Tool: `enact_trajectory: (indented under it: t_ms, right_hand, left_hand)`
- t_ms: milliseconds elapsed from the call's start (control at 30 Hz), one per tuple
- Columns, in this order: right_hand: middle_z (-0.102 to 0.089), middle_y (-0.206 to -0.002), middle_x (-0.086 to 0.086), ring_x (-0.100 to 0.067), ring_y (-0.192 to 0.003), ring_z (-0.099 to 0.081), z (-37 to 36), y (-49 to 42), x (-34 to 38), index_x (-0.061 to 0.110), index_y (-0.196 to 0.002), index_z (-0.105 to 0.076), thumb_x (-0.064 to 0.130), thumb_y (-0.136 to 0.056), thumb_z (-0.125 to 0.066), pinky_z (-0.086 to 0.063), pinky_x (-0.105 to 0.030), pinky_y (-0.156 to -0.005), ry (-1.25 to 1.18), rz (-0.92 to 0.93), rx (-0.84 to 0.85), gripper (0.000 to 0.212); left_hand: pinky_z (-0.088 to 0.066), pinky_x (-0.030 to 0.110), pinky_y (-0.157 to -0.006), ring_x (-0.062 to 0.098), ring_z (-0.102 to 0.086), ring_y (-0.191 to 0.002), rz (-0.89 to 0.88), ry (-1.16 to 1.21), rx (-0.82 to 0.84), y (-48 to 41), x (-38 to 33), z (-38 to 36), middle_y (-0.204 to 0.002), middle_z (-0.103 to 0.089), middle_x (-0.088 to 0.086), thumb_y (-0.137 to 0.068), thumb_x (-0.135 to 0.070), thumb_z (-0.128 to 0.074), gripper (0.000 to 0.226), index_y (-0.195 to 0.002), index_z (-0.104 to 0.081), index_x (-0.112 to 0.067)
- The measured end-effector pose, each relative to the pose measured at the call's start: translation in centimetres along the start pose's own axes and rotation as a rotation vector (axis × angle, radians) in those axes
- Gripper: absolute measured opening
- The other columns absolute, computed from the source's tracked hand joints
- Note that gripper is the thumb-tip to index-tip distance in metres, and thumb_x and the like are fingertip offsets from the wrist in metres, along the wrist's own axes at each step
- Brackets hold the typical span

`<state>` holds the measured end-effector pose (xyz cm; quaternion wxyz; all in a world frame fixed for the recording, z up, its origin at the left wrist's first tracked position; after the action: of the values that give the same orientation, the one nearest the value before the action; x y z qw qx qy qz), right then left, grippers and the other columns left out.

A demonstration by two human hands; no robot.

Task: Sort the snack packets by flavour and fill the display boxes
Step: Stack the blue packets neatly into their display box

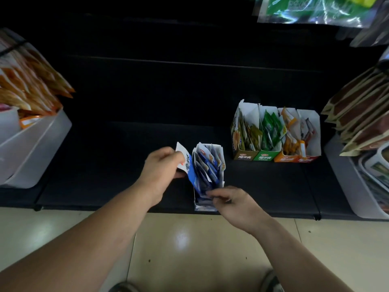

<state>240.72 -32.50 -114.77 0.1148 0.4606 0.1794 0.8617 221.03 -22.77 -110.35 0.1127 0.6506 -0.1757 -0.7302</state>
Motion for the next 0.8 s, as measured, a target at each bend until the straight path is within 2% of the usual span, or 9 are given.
enact_trajectory:
  t_ms: [133,200,233,333,400,500,600,667,800]
  right_hand:
    - [-0.075,-0.085,0.005,-0.012,-0.081,-0.070,0.7,0.2,2.5,0.026,-0.088,-0.076,0.027,-0.091,-0.076,-0.056,-0.024,-0.073,-0.221,0.007,-0.278,0.003]
    - [-0.074,-0.087,0.001,-0.015,-0.080,-0.069,1.2,0.3,4.2,0.025,-0.093,-0.072,0.024,-0.086,-0.083,-0.055,-0.022,-0.071,-0.341,0.011,-0.314,0.013]
    - [-0.075,-0.091,0.001,-0.014,-0.082,-0.070,1.5,0.3,4.9,0.027,-0.100,-0.071,0.025,-0.085,-0.085,-0.057,-0.024,-0.074,-0.382,0.010,-0.287,0.021]
    - [-0.078,-0.098,0.001,-0.014,-0.091,-0.072,2.2,0.6,6.4,0.029,-0.108,-0.074,0.024,-0.086,-0.084,-0.058,-0.031,-0.078,-0.450,0.022,-0.167,0.025]
    - [-0.078,-0.096,-0.010,-0.016,-0.086,-0.069,2.7,0.9,7.3,0.016,-0.098,-0.077,0.016,-0.092,-0.077,-0.054,-0.028,-0.074,-0.496,0.069,-0.124,0.005]
    - [-0.075,-0.092,-0.015,-0.017,-0.081,-0.067,3.3,1.2,8.1,0.002,-0.097,-0.072,0.008,-0.100,-0.065,-0.056,-0.029,-0.068,-0.670,0.140,-0.039,0.010]
    - [-0.072,-0.098,-0.013,-0.022,-0.092,-0.068,3.8,1.5,8.4,0.001,-0.107,-0.067,0.007,-0.101,-0.063,-0.062,-0.042,-0.088,-0.722,0.181,0.033,0.010]
    - [-0.070,-0.107,-0.024,-0.033,-0.106,-0.068,3.7,1.5,8.2,-0.004,-0.115,-0.060,0.007,-0.100,-0.066,-0.057,-0.048,-0.102,-0.737,0.180,0.075,0.020]
    - [-0.066,-0.126,-0.030,-0.040,-0.125,-0.064,3.0,1.6,7.5,-0.006,-0.132,-0.050,0.012,-0.092,-0.074,-0.053,-0.049,-0.107,-0.788,0.183,0.170,0.050]
  left_hand:
    - [-0.061,0.046,-0.079,0.030,-0.074,-0.080,0.007,0.214,-0.040,0.6,-2.2,1.9,-0.080,-0.076,0.013,-0.093,-0.004,-0.064,0.024,-0.073,-0.053,-0.008]
    - [-0.061,0.050,-0.082,0.031,-0.075,-0.084,-0.010,0.224,0.004,1.1,-2.6,2.2,-0.089,-0.077,0.013,-0.096,-0.006,-0.067,0.013,-0.085,-0.062,-0.009]
    - [-0.060,0.052,-0.084,0.031,-0.076,-0.088,-0.028,0.203,0.043,1.5,-2.9,2.1,-0.094,-0.078,0.013,-0.098,-0.008,-0.067,0.003,-0.096,-0.066,-0.009]
    - [-0.062,0.050,-0.085,0.033,-0.076,-0.097,-0.069,0.205,0.143,2.1,-3.6,1.4,-0.104,-0.078,0.013,-0.101,-0.011,-0.065,0.014,-0.114,-0.066,-0.011]
    - [-0.061,0.044,-0.082,0.030,-0.076,-0.099,-0.083,0.261,0.196,2.4,-4.3,0.8,-0.107,-0.078,0.013,-0.102,-0.011,-0.063,0.017,-0.118,-0.065,-0.010]
    - [-0.059,0.035,-0.079,0.022,-0.075,-0.095,-0.066,0.360,0.288,2.8,-4.9,-0.2,-0.105,-0.077,0.011,-0.104,-0.009,-0.057,0.022,-0.124,-0.064,-0.007]
    - [-0.059,0.029,-0.076,0.018,-0.075,-0.088,-0.073,0.384,0.343,3.2,-5.1,-1.2,-0.094,-0.077,0.007,-0.104,-0.005,-0.054,0.020,-0.121,-0.064,-0.004]
    - [-0.060,0.030,-0.082,0.019,-0.075,-0.092,-0.058,0.389,0.373,3.8,-4.9,-2.0,-0.096,-0.077,0.007,-0.104,-0.008,-0.057,0.020,-0.120,-0.068,-0.005]
    - [-0.059,0.029,-0.090,0.010,-0.070,-0.114,-0.119,0.125,0.349,4.3,-4.1,-2.9,-0.118,-0.075,-0.006,-0.095,-0.027,-0.074,0.022,-0.117,-0.074,-0.031]
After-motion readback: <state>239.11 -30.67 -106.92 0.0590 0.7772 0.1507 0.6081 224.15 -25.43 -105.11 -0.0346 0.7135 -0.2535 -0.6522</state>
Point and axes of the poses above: each hand's wrist, its own y-axis away from the middle knuckle, its own z-axis out of the back of the hand, x = y × z, the point moved 1 cm from there along -y, towards the middle knuckle
